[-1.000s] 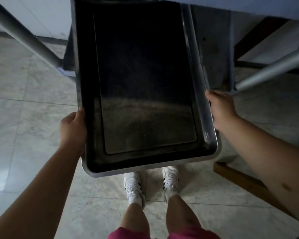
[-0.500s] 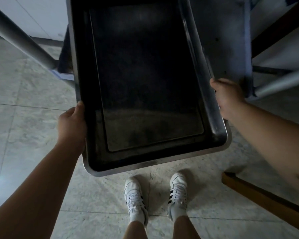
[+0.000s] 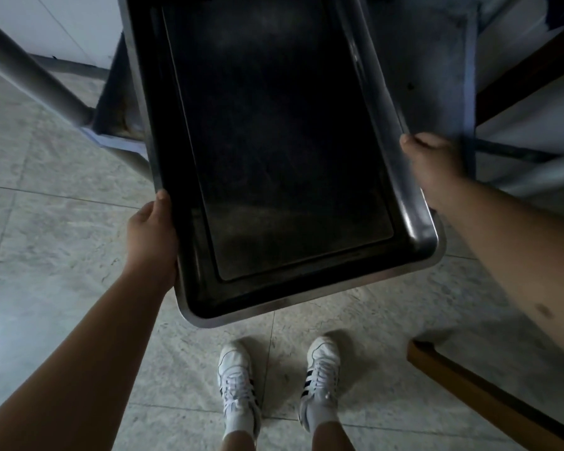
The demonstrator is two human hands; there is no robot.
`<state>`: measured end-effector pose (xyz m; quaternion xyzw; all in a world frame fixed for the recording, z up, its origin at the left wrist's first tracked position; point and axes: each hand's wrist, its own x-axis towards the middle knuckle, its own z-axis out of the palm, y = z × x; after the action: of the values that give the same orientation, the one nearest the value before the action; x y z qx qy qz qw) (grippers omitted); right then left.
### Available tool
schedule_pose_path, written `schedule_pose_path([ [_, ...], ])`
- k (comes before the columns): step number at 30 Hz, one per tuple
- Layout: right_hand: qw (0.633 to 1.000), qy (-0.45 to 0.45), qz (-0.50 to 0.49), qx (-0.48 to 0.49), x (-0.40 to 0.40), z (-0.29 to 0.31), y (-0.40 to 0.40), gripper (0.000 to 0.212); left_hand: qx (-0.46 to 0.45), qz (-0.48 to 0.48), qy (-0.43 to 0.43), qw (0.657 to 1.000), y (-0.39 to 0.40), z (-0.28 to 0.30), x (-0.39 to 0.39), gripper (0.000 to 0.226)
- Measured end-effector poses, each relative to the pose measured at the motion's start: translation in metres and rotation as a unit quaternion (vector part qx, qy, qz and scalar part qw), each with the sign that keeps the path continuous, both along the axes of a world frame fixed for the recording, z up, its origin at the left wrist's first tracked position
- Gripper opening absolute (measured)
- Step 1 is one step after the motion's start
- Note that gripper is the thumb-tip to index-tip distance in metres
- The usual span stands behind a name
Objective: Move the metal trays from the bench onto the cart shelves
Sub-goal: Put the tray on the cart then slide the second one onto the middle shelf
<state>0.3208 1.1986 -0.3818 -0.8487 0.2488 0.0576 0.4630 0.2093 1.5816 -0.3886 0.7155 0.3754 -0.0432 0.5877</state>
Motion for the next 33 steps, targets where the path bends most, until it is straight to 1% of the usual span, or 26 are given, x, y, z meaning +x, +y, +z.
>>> schedule_pose_path([
  [2, 0.999, -0.014, 0.033, -0.029, 0.008, -0.001, -0.005, 0.029, -0.011, 0.012, 0.001, 1.0, -0.01, 0.001, -0.006, 0.044],
  [4, 0.995, -0.019, 0.076, -0.068, 0.02, 0.0, -0.011, 0.034, -0.018, 0.029, 0.0, 0.999, -0.022, 0.002, -0.012, 0.046],
  [7, 0.983, 0.002, 0.136, -0.126, 0.046, 0.009, -0.017, 0.04, -0.045, 0.067, 0.001, 0.997, -0.041, 0.008, -0.02, 0.048],
  [11, 0.956, 0.043, 0.203, -0.206, 0.061, 0.024, -0.014, 0.036, -0.066, 0.115, 0.017, 0.991, -0.055, 0.012, -0.026, 0.044],
  [13, 0.933, 0.07, 0.217, -0.279, 0.043, 0.029, -0.011, 0.034, -0.057, 0.127, 0.024, 0.99, -0.057, 0.012, -0.027, 0.045],
  [14, 0.928, 0.05, 0.202, -0.309, 0.022, 0.032, -0.007, 0.044, -0.053, 0.132, 0.028, 0.989, -0.059, 0.012, -0.026, 0.046],
  [15, 0.938, 0.001, 0.162, -0.306, -0.007, 0.035, -0.003, 0.055, -0.048, 0.135, 0.033, 0.989, -0.061, 0.013, -0.026, 0.045],
  [16, 0.955, -0.06, 0.101, -0.273, -0.042, 0.035, 0.004, 0.062, -0.045, 0.137, 0.037, 0.989, -0.062, 0.013, -0.026, 0.045],
  [17, 0.97, -0.1, 0.025, -0.222, -0.08, 0.033, 0.012, 0.065, -0.045, 0.137, 0.039, 0.989, -0.063, 0.014, -0.026, 0.044],
  [18, 0.98, -0.1, -0.059, -0.163, -0.118, 0.029, 0.019, 0.067, -0.051, 0.134, 0.04, 0.989, -0.065, 0.014, -0.026, 0.044],
  [19, 0.985, -0.062, -0.134, -0.089, -0.151, 0.025, 0.027, 0.069, -0.055, 0.134, 0.04, 0.989, -0.067, 0.013, -0.027, 0.044],
  [20, 0.982, -0.005, -0.189, 0.008, -0.175, 0.021, 0.037, 0.069, -0.061, 0.137, 0.039, 0.988, -0.067, 0.012, -0.027, 0.044],
  [21, 0.97, 0.044, -0.213, 0.108, -0.193, 0.017, 0.047, 0.063, -0.068, 0.14, 0.037, 0.987, -0.069, 0.012, -0.027, 0.043],
  [22, 0.96, 0.066, -0.206, 0.179, -0.202, 0.013, 0.056, 0.052, -0.075, 0.141, 0.032, 0.987, -0.071, 0.012, -0.029, 0.043],
  [23, 0.96, 0.065, -0.176, 0.207, -0.203, 0.01, 0.061, 0.037, -0.079, 0.14, 0.026, 0.987, -0.073, 0.012, -0.029, 0.042],
  [24, 0.965, 0.048, -0.15, 0.21, -0.199, 0.007, 0.066, 0.023, -0.082, 0.138, 0.022, 0.987, -0.074, 0.011, -0.031, 0.042],
  [25, 0.966, 0.03, -0.148, 0.21, -0.192, 0.004, 0.067, 0.013, -0.09, 0.136, 0.019, 0.986, -0.077, 0.011, -0.032, 0.041],
  [26, 0.963, 0.019, -0.163, 0.216, -0.183, 0.002, 0.067, 0.01, -0.1, 0.134, 0.019, 0.986, -0.079, 0.01, -0.032, 0.04],
  [29, 0.94, 0.0, -0.212, 0.269, -0.158, -0.001, 0.053, 0.013, -0.123, 0.109, 0.022, 0.986, -0.088, 0.006, -0.031, 0.041],
  [30, 0.936, -0.005, -0.216, 0.277, -0.149, -0.002, 0.044, 0.013, -0.146, 0.091, 0.019, 0.985, -0.092, 0.005, -0.032, 0.041],
  [32, 0.945, -0.011, -0.211, 0.249, -0.129, -0.002, 0.023, 0.017, -0.2, 0.041, 0.004, 0.979, -0.101, 0.005, -0.034, 0.039],
  [33, 0.951, -0.01, -0.208, 0.229, -0.118, -0.002, 0.012, 0.02, -0.207, 0.009, -0.003, 0.978, -0.105, 0.006, -0.035, 0.038],
])
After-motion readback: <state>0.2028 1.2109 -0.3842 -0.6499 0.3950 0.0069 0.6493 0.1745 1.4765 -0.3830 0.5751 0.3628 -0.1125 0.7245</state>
